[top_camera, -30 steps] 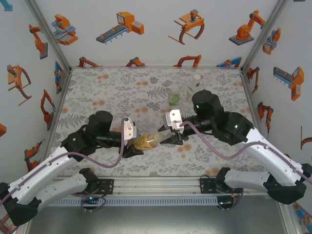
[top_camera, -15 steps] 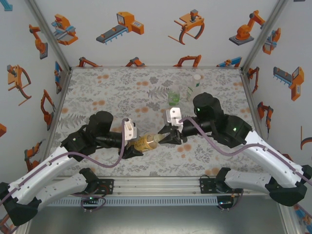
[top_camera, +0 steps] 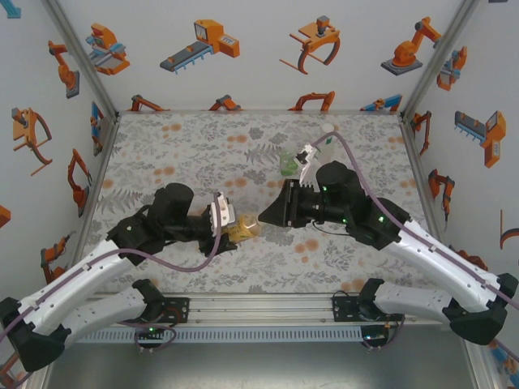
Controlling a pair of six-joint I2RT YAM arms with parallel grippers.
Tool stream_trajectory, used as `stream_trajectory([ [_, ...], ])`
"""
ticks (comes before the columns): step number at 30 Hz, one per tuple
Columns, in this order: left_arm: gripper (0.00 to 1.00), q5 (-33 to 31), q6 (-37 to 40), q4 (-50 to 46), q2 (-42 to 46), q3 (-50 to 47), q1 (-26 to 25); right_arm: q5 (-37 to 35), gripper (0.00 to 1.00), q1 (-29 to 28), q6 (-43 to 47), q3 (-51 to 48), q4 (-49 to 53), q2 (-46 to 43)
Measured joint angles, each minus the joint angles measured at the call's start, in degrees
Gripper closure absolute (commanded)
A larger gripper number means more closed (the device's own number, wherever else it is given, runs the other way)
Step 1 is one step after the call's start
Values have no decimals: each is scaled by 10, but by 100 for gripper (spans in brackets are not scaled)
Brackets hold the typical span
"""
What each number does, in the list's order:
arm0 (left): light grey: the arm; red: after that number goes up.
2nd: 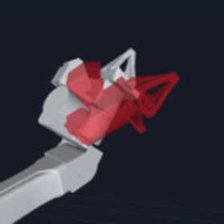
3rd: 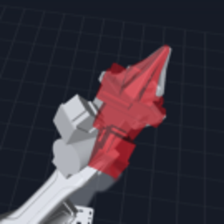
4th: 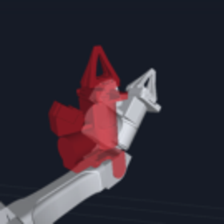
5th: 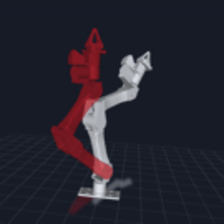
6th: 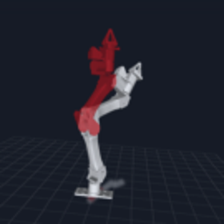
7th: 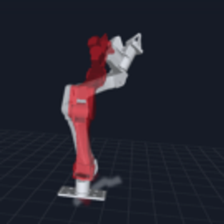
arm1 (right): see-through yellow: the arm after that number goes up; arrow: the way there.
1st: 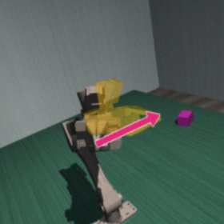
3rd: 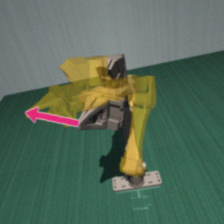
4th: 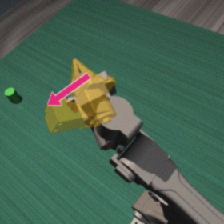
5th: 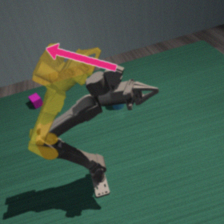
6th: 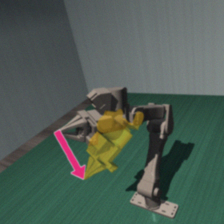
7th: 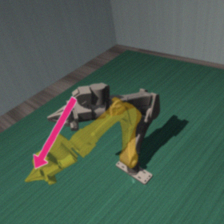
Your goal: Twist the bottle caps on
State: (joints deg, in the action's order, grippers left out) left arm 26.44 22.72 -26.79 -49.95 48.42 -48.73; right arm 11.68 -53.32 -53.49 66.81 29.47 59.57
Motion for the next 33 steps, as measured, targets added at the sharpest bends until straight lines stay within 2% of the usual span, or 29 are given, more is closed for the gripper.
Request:
stream_trajectory([
  [3, 100, -4, 0, 0, -12, 0, 0, -25, 100, 1, -90, 19, 49, 17],
  [6, 100, -6, 0, 1, -19, 0, 0, -40, 98, 1, -143, 26, 70, 25],
  [11, 100, -7, 0, 6, -23, 0, 0, -51, 62, 1, -161, 26, 72, 25],
  [14, 100, -5, 0, 16, -23, 0, 0, -54, 53, 1, -132, 35, 73, 24],
  [19, 100, 3, 0, 30, -17, 0, 0, -55, 52, 1, -34, 40, 54, 7],
  [24, 100, 14, 0, 30, -6, 0, 0, -46, 51, 1, 116, 40, 11, -32],
  [30, 100, 51, 0, 30, 2, 0, 0, 30, 50, 1, 333, 51, -17, -51],
  [33, 100, 80, 0, 29, 3, 0, 0, 98, 50, 1, 458, 86, 0, -32],
])
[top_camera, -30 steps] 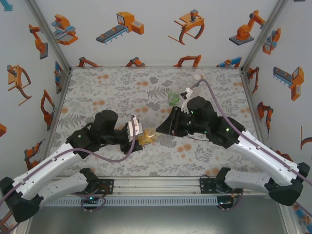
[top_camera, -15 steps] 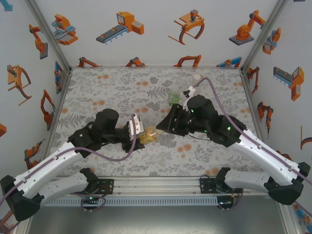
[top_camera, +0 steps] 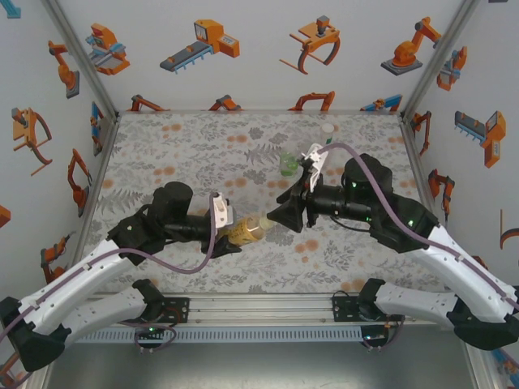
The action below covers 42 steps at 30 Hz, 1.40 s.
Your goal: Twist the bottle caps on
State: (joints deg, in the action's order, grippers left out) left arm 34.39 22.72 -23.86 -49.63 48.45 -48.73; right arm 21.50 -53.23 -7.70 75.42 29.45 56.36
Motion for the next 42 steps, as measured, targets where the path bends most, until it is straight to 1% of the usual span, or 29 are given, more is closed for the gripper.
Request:
stream_trajectory([
  [2, 100, 15, 0, -2, 2, 1, 0, 48, 50, 0, 82, 17, 13, 9],
  [5, 100, 32, 0, -2, 6, 2, 0, 101, 49, 0, 187, 30, 39, 15],
  [8, 100, 49, 0, -3, 10, 3, 0, 141, 49, 0, 270, 40, 65, 26],
  [10, 100, 58, 0, -4, 12, 3, 0, 161, 50, 0, 309, 42, 78, 34],
  [14, 100, 65, 0, -11, 12, 5, 0, 184, 52, 0, 353, 42, 89, 48],
  [23, 100, 68, 0, -13, 12, 7, 0, 209, 56, -2, 374, 33, 87, 50],
  [27, 100, 70, 0, -13, 11, 9, 0, 212, 61, -2, 376, 23, 87, 50],
  [30, 100, 71, 0, -12, 10, 10, 0, 213, 68, -2, 376, 21, 87, 50],
  [36, 100, 72, 0, -16, 5, 10, 0, 210, 89, -2, 355, 5, 67, 44],
  [38, 100, 72, 0, -19, 3, 10, 0, 203, 94, -2, 328, -8, 51, 37],
  [40, 100, 67, 0, -24, 2, 10, 0, 185, 100, -2, 276, -28, 24, 27],
  [42, 100, 57, 0, -26, 1, 10, 0, 162, 100, -2, 217, -45, -1, 18],
])
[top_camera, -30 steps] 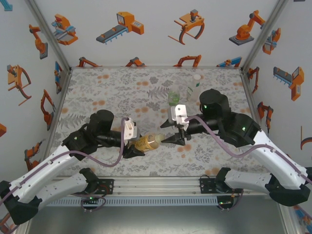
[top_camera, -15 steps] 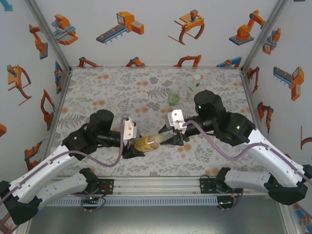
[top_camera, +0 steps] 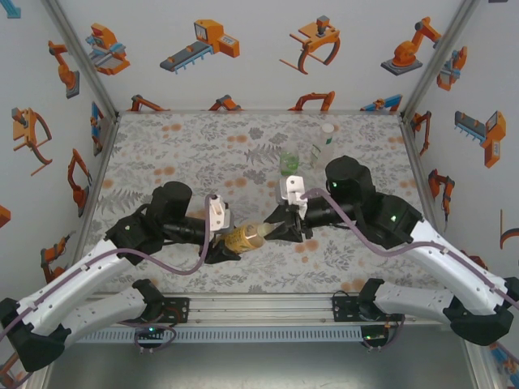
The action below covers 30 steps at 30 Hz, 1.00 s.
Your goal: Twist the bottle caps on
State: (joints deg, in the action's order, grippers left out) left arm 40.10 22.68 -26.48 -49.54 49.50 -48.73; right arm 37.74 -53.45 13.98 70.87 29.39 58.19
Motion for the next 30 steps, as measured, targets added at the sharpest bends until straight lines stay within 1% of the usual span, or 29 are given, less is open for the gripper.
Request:
stream_trajectory([
  [3, 100, -20, 0, -2, -1, 0, 0, -47, 100, -1, -118, -27, -38, -12],
  [6, 100, -44, 0, -1, -5, 0, 0, -103, 100, -3, -240, -41, -53, -16],
  [11, 100, -83, 0, 0, -14, 0, 0, -199, 100, -6, -445, -41, -34, -6],
  [14, 99, -103, 0, -1, -19, 0, 0, -241, 100, -7, -548, -38, -16, 3],
  [17, 90, -116, 0, 0, -21, 0, 0, -272, 100, -7, -628, -38, -2, 5],
  [18, 86, -119, 0, 1, -22, 0, 0, -281, 100, -8, -651, -38, 2, 5],
  [20, 73, -123, 0, 3, -23, 0, 0, -296, 100, -10, -684, -38, 7, 5],
  [21, 69, -125, 0, 4, -23, 0, 0, -301, 100, -10, -699, -38, 10, 5],
  [25, 56, -133, 0, 6, -23, 0, 0, -316, 100, -11, -731, -36, 17, 8],
  [30, 40, -146, 0, 13, -19, 0, 0, -336, 100, -14, -734, -8, 46, 25],
])
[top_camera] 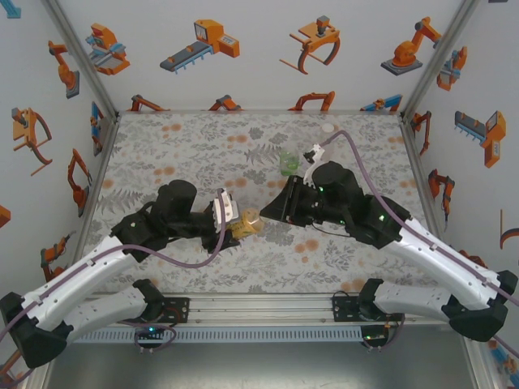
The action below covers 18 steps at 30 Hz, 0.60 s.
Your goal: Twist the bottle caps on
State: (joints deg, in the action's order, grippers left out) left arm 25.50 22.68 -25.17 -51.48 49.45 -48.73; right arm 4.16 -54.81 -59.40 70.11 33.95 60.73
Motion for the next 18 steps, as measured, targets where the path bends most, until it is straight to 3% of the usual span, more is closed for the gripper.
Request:
stream_trajectory([
  [7, 34, -16, 0, 10, 40, -5, 0, -66, 100, 12, 66, 69, 82, 59],
  [18, 32, -50, -1, -14, 107, -28, 0, -91, 100, 127, 225, 204, 174, 233],
])
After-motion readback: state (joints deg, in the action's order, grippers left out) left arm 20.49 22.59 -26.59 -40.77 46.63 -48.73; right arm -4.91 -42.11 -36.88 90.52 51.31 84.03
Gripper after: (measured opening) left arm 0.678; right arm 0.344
